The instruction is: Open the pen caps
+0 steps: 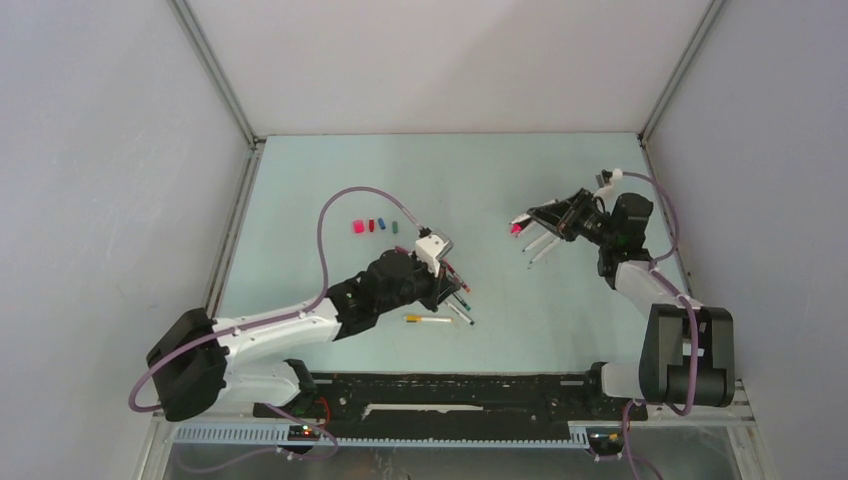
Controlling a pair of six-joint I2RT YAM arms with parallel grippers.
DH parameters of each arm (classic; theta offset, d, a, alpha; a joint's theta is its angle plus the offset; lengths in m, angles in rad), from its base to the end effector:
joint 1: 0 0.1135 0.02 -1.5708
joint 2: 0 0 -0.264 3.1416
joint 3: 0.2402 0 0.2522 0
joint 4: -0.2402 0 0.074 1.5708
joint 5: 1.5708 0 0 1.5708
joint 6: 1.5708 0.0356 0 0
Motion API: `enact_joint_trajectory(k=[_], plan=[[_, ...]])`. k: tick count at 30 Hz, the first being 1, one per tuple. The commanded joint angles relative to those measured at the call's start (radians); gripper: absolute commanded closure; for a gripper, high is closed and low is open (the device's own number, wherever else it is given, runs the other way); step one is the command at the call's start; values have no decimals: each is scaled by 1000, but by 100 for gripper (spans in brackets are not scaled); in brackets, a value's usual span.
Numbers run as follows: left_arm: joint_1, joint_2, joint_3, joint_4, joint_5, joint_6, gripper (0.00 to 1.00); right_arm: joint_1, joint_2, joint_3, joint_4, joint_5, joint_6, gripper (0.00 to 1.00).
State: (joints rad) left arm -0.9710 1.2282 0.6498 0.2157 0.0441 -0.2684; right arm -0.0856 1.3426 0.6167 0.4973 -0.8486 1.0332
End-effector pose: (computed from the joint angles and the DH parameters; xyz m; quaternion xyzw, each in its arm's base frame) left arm 0.1521 -0.2251 0.2396 0.2949 0.7683 -0.3446 0.4517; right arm 0.2796 0.0028 0.2308 0.1618 0.7408 0.5455 0.3572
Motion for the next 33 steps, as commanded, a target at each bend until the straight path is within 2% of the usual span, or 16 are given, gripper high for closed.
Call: enact_joint_trajectory(k=[1,5,12,27,31,33], plan=[[21,-75,-9,-37,-105,-5,100,12,-1,77,-151,55,-282,100],[75,-78,-11,-43,-86,-50,100,-15,56,127,-374,151,-427,100],[115,-102,2,-65,-101,-35,100,-101,144,129,-545,197,-521,100],[147,-150,-33,-81,-144,-11,100,-175,263,148,-618,313,-567,99],[152,-150,-32,-80,-149,-12,100,-194,311,163,-618,289,-557,91],[153,-148,-31,-81,-152,-12,100,-197,335,177,-621,274,-553,84]])
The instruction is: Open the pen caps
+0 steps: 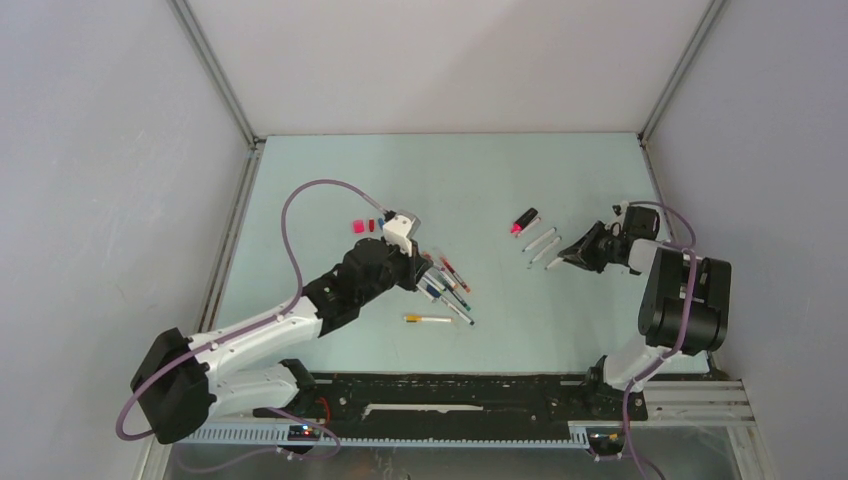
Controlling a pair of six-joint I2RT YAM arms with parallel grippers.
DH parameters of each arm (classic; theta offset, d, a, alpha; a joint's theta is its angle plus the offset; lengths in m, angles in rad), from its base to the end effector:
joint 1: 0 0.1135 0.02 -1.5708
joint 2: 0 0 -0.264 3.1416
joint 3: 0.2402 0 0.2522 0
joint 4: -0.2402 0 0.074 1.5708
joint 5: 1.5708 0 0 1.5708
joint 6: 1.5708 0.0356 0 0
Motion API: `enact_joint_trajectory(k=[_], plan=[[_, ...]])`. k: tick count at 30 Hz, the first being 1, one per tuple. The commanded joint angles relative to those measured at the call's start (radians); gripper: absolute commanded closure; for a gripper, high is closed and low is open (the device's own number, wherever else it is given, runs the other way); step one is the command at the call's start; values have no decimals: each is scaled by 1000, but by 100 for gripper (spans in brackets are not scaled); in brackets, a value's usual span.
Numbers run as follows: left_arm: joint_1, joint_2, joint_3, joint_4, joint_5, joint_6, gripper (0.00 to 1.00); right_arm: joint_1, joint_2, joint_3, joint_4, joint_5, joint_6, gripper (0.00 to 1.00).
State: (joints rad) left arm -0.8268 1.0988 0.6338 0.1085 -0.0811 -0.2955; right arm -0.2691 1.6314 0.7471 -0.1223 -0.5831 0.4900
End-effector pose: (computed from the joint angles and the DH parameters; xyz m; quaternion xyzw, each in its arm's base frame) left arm 0.1704 -0.1808 0.2542 0.1931 0.7979 -0.2752 0.5004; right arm 0.2878 -0.0590 0.1379 0.2665 0.8841 0.3038 0.2346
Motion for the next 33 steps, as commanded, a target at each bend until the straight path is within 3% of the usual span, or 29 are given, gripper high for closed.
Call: enact_joint_trajectory(k=[1,4,9,14,21,27,33], plan=[[10,-17,-14,26,-29,15,100,-15,56,53,-1,-4,-10,80],[16,-11,-8,28,-35,15,100,-15,79,78,-12,-32,-7,65],[28,30,29,14,-43,12,100,-21,78,84,-14,-43,-8,58],[57,121,112,-64,-136,-14,100,-27,66,92,-21,-67,-13,57],[102,381,361,-282,-211,-11,100,-27,52,142,-76,-140,-81,57],[156,630,597,-434,-238,-5,100,-28,34,175,-108,-292,-177,57],[219,768,721,-471,-200,-7,100,-28,44,219,-173,-470,-289,56]])
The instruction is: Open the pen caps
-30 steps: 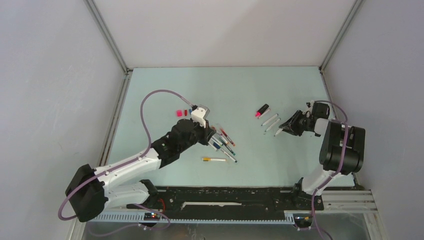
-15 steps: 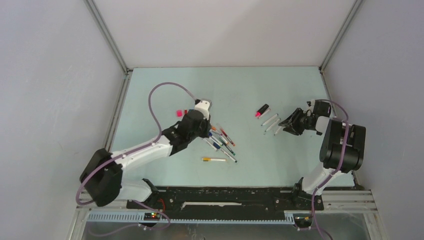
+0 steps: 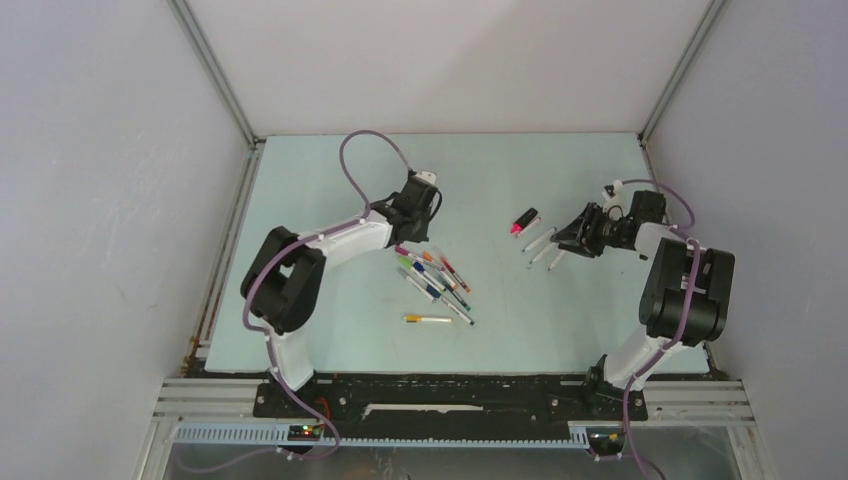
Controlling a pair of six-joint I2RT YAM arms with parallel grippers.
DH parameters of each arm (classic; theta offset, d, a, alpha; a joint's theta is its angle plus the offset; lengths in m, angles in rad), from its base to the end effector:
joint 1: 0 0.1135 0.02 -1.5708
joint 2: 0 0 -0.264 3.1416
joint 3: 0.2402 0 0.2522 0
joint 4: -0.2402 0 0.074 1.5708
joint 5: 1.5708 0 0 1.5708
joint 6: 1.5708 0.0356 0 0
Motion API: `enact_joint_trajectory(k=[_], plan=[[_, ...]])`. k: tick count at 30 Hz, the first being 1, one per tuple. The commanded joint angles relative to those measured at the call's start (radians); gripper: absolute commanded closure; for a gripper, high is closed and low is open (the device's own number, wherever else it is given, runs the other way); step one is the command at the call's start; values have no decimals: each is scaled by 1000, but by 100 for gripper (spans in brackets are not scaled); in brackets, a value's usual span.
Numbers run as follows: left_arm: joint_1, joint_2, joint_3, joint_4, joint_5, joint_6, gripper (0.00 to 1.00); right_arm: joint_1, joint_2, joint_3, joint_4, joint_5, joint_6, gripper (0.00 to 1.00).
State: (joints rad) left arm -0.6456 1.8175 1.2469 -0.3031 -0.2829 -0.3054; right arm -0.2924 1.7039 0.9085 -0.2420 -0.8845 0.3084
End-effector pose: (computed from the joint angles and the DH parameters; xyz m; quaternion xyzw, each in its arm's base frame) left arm 0.3195 -0.2282 0.2047 0.1101 0.9252 -0.0370 0.3613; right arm 0.3129 -0.0654 0.1591 0.1502 0.8662 0.4147 0.2349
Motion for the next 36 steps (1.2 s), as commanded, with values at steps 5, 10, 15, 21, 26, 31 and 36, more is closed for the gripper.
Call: enact_joint_trajectory(k=[5,10,15,21,26,31,36], plan=[[81,137,184,-79,51,2,98,-5,-30,68,-62,-219,-130,55],[110,211,246,-108,83,-5,95,-5,-46,72,-70,-226,-140,55],[136,261,276,-113,127,-11,92,-5,-60,73,-67,-244,-144,54],[150,301,316,-140,138,-5,83,-1,-80,74,-72,-259,-161,54],[153,295,321,-146,140,-3,75,13,-107,89,-102,-250,-194,53],[155,261,310,-144,128,7,70,37,-148,101,-126,-229,-232,53],[154,181,267,-116,118,17,69,65,-205,121,-166,-223,-296,52]])
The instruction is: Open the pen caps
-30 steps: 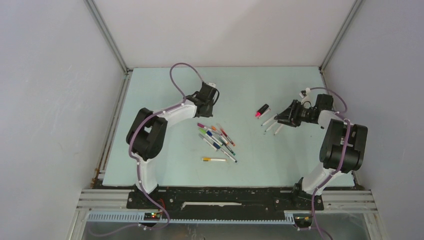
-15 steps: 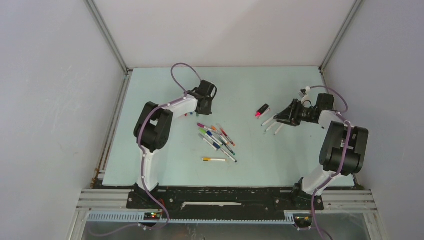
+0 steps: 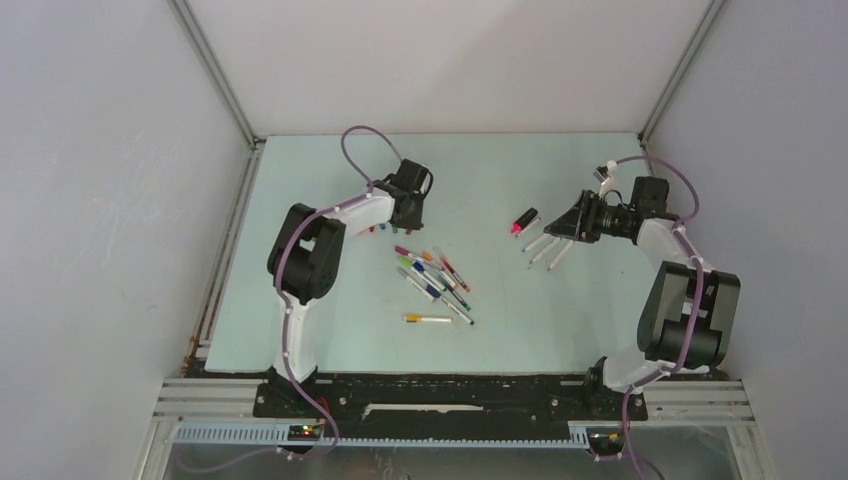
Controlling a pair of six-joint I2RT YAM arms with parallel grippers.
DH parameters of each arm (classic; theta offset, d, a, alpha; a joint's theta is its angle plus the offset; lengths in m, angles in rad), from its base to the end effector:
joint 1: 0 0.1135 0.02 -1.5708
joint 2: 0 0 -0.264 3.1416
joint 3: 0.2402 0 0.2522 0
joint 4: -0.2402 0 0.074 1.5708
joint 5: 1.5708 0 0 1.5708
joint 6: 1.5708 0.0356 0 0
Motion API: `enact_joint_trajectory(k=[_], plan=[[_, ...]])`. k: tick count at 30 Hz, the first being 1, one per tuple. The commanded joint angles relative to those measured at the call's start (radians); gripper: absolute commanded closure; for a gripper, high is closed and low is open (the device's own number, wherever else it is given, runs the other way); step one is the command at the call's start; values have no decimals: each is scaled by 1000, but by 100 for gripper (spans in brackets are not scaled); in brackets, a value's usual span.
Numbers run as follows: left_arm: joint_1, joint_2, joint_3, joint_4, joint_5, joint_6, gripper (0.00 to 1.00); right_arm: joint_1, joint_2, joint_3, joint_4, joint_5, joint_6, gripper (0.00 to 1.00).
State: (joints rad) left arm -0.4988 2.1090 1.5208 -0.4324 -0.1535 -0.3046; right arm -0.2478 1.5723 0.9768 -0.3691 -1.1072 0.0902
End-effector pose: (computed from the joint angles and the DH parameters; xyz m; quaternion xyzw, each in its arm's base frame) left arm 0.3973 -0.2102 0.1611 0.0723 0.9571 -0.0380 0.2781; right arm 0.3065 -0.0447 0.2159 -0.0181 0.8267 0.4802 0.2926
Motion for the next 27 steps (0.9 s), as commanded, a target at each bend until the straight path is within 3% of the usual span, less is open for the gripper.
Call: enact_joint_trajectory(k=[1,11,13,15,17,19,21,27], plan=[[8,-142,-31,31,-13,18,69,22,-87,53,-45,-5,-86,52],[6,-649,-416,241,-37,69,68,52,-332,36,-108,13,-391,51],[8,-761,-499,262,-65,81,64,74,-397,13,-115,22,-482,50],[9,-869,-581,279,-108,74,50,100,-460,-2,-131,39,-586,48],[15,-994,-659,287,-135,63,23,121,-487,0,-162,10,-676,44],[21,-1087,-716,286,-122,56,3,126,-472,6,-181,-44,-705,30],[27,-1161,-753,279,-68,55,0,148,-455,6,-212,-88,-751,20],[29,-1230,-802,269,350,74,0,408,-409,7,-433,-44,-1063,19]])
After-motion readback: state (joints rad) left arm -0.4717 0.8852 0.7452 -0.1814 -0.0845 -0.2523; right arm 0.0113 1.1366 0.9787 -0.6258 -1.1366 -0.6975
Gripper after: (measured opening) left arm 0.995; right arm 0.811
